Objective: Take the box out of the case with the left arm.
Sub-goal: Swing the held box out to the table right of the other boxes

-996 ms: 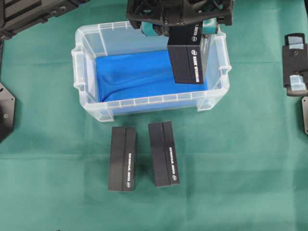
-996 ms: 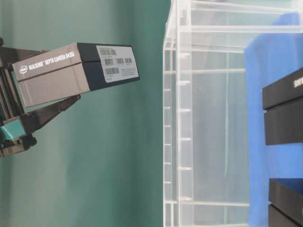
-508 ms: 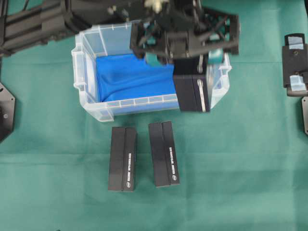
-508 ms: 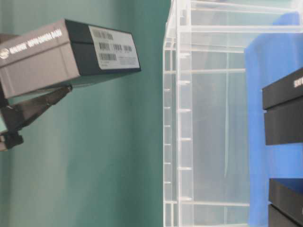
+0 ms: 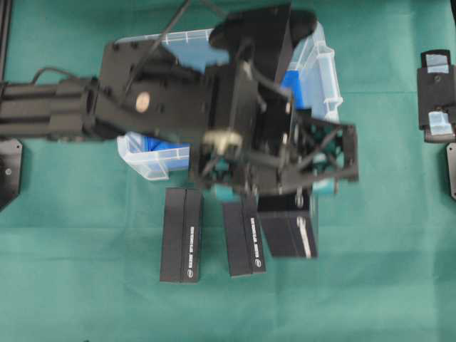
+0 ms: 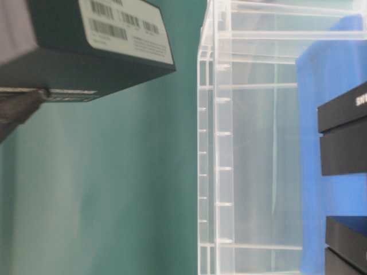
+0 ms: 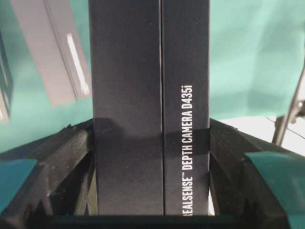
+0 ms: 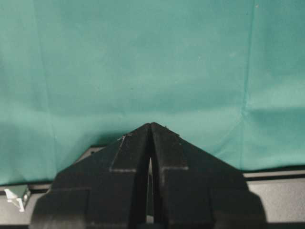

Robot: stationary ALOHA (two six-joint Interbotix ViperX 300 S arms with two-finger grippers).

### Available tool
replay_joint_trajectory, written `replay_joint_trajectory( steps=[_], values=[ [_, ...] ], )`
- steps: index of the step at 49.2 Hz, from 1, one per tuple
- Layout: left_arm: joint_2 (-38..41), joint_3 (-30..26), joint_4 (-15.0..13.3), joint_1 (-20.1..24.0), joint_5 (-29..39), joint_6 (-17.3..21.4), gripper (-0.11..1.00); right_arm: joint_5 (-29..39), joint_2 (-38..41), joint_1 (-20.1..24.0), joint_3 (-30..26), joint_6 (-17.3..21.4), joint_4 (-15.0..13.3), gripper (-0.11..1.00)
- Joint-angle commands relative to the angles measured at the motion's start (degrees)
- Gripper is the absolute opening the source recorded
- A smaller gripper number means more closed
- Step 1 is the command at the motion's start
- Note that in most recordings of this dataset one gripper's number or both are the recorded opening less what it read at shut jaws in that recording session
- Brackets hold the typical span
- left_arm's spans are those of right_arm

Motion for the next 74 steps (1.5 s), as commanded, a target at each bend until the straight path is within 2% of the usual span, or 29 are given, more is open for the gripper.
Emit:
replay_joint_trajectory(
  steps=[1,13,29,38,49,59,66,74],
  values=[
    [-1.9,-1.4,0.3,-2.1,-0.4,-1.8,0.60,-0.3,-0.1,0.0,-0.6,-0.1,-0.1,0.00],
    [-1.8,-1.0,1.1,-5.1,-0.4,-6.3,0.60,-0.3,-0.1,0.0,-0.6,0.0,-0.1,0.00],
    [-1.8,0.6,1.9,-4.8,-0.9,-6.6,0.60,-0.1,-0.1,0.0,-0.6,0.0,-0.1,0.00],
    [-1.8,5.8,1.9,-4.6,-5.8,-6.7,0.60,-0.1,-0.1,0.0,-0.5,0.0,-0.1,0.00],
    [-2.3,15.1,1.9,-4.5,-12.9,-7.8,0.60,0.0,-0.1,0.0,-0.5,0.0,-0.1,0.00],
    [-1.2,22.6,2.0,-4.5,-22.8,-8.6,0.60,-0.2,-0.1,0.0,-0.4,-0.1,-0.1,0.00],
    [-0.3,25.7,1.9,-4.4,-27.1,-8.8,0.60,-0.2,-0.1,-0.1,-0.1,0.0,-0.1,0.00],
    [0.6,27.6,1.9,-4.4,-27.9,-8.8,0.60,-0.2,-0.1,0.0,0.1,-0.1,-0.1,0.00]
  ],
)
